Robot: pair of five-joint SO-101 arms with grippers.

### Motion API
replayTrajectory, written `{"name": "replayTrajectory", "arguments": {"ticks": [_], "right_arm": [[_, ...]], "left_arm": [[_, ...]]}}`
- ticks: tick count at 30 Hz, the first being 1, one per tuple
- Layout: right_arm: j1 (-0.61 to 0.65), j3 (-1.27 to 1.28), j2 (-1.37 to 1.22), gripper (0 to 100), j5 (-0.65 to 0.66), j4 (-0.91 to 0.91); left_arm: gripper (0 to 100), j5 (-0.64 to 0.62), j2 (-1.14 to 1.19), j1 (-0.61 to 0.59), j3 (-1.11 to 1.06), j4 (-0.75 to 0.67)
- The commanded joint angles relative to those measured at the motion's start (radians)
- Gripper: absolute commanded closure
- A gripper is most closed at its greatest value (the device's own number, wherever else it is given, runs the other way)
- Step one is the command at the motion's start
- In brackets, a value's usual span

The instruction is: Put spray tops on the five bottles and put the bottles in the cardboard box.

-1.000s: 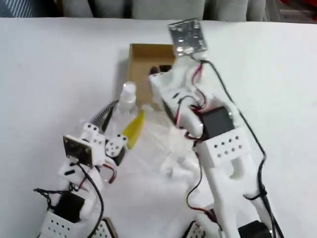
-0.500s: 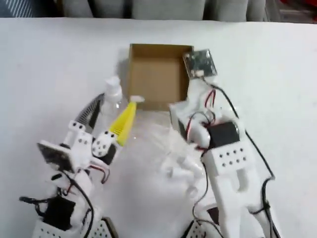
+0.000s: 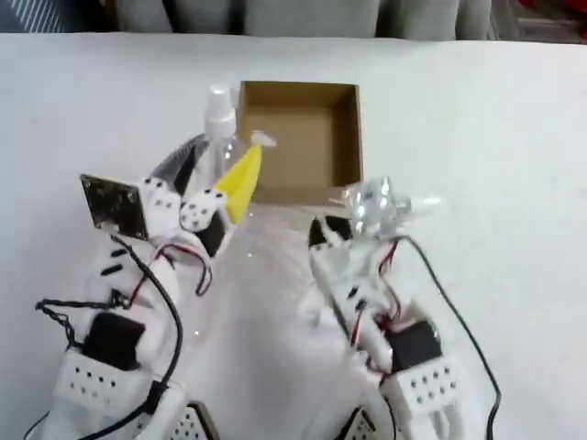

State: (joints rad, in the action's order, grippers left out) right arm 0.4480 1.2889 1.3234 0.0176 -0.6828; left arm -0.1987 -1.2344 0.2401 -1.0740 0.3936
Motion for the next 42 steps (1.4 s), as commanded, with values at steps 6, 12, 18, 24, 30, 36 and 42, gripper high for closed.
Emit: {"name": "replayTrajectory", "arguments": {"ticks": [6, 12, 18, 24, 30, 36, 42], "right_arm": [[0.140, 0.155, 0.375, 97.5, -0.048, 0.028], [0.102, 0.181, 0.415, 97.5, -0.057, 0.008], [0.361, 0.261, 0.424, 97.6, -0.057, 0.090], [0.364, 0.264, 0.463, 98.4, -0.089, 0.114], [0.328, 0.265, 0.470, 98.4, -0.155, 0.131], [0.283, 0.282, 0.470, 98.4, -0.155, 0.157], [0.211, 0.322, 0.470, 98.4, -0.155, 0.229]], "left_arm": [[98, -0.230, 0.196, -0.008, 0.072, -0.213], [98, -0.315, 0.271, -0.010, 0.144, -0.206], [98, -0.305, 0.352, -0.008, 0.203, -0.213], [98, -0.313, 0.475, 0.001, 0.204, -0.259], [98, -0.315, 0.489, 0.068, 0.180, -0.255], [98, -0.313, 0.489, 0.111, 0.150, -0.255], [98, -0.307, 0.489, 0.110, 0.124, -0.250]]}}
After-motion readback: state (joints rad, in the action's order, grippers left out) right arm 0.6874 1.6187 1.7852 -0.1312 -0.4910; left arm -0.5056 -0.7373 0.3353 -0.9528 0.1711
